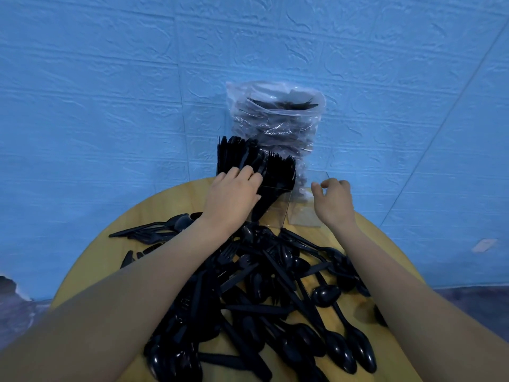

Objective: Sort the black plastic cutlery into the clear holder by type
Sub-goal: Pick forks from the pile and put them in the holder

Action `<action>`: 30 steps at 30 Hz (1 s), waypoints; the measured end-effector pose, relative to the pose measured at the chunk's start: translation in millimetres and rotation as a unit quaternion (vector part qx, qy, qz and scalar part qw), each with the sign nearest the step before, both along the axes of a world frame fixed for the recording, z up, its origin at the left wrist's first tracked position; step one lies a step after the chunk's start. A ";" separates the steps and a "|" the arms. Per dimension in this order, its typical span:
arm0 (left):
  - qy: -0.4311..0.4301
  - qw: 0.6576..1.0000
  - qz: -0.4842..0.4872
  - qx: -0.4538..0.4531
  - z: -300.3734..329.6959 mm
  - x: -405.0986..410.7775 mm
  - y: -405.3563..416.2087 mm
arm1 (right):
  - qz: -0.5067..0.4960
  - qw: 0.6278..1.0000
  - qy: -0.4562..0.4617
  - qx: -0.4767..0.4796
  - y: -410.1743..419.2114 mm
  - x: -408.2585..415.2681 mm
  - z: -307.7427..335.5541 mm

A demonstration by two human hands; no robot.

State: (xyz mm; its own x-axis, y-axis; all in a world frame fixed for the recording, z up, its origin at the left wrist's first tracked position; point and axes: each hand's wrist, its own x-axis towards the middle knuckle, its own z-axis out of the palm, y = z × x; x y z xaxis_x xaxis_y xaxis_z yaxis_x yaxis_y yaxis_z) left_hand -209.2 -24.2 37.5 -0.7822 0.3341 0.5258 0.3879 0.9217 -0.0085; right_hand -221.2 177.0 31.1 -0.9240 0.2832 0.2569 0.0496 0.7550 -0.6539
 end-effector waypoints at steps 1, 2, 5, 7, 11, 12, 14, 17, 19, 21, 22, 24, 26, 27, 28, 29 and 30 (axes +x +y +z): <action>0.008 1.000 0.010 0.004 0.2 -0.6 3.1 | 0.003 1.000 0.004 -0.001 -0.9 0.3 0.5; 0.014 1.000 0.019 0.011 0.4 -1.4 5.8 | 0.004 1.000 0.007 0.001 -1.4 1.3 1.2; 0.017 0.999 0.042 0.025 1.2 -4.7 11.6 | 0.012 1.000 0.009 0.007 -0.2 4.0 2.3; 0.017 0.998 0.052 0.024 0.8 -5.2 14.3 | 0.023 1.000 0.008 0.010 2.2 4.8 3.4; 0.016 0.998 0.056 -0.001 0.8 -1.9 13.7 | 0.060 0.998 -0.007 0.006 4.8 8.0 7.8; 0.018 0.998 0.055 -0.010 0.9 0.0 11.8 | 0.068 0.998 -0.012 0.003 4.5 10.1 8.2; 0.021 0.999 0.047 -0.018 -0.3 6.8 6.6 | 0.072 0.997 -0.018 0.005 2.1 16.6 8.3; 0.008 1.000 0.027 -0.001 -2.7 25.4 -1.5 | 0.051 0.998 0.007 0.029 -5.4 32.4 9.3; -0.012 1.000 0.020 0.015 -4.7 42.4 -7.6 | 0.050 0.997 0.026 0.046 -15.0 47.4 8.6; -0.031 0.999 0.020 0.035 -8.1 61.7 -15.2 | 0.071 0.995 0.028 0.062 -28.5 64.4 4.6; -0.044 0.998 0.022 0.046 -10.0 72.0 -19.8 | 0.092 0.993 0.027 0.067 -36.2 73.4 1.5; -0.074 0.995 0.031 0.066 -14.6 93.2 -30.2 | 0.141 0.987 0.020 0.069 -50.7 91.9 -5.0; -0.104 0.990 0.039 0.089 -19.7 115.3 -40.9 | 0.177 0.981 0.015 0.076 -60.4 109.6 -11.6; -0.114 0.988 0.039 0.100 -22.4 125.9 -45.2 | 0.187 0.979 0.012 0.083 -62.6 117.6 -14.7; -0.123 0.986 0.036 0.106 -25.5 136.2 -48.5 | 0.194 0.977 0.007 0.091 -63.4 124.9 -18.0; -0.134 0.985 0.031 0.107 -29.1 145.6 -50.4 | 0.199 0.975 -0.004 0.101 -62.8 131.6 -20.9; -0.146 0.984 0.026 0.102 -33.0 153.4 -51.5 | 0.202 0.973 -0.022 0.115 -61.3 137.4 -23.9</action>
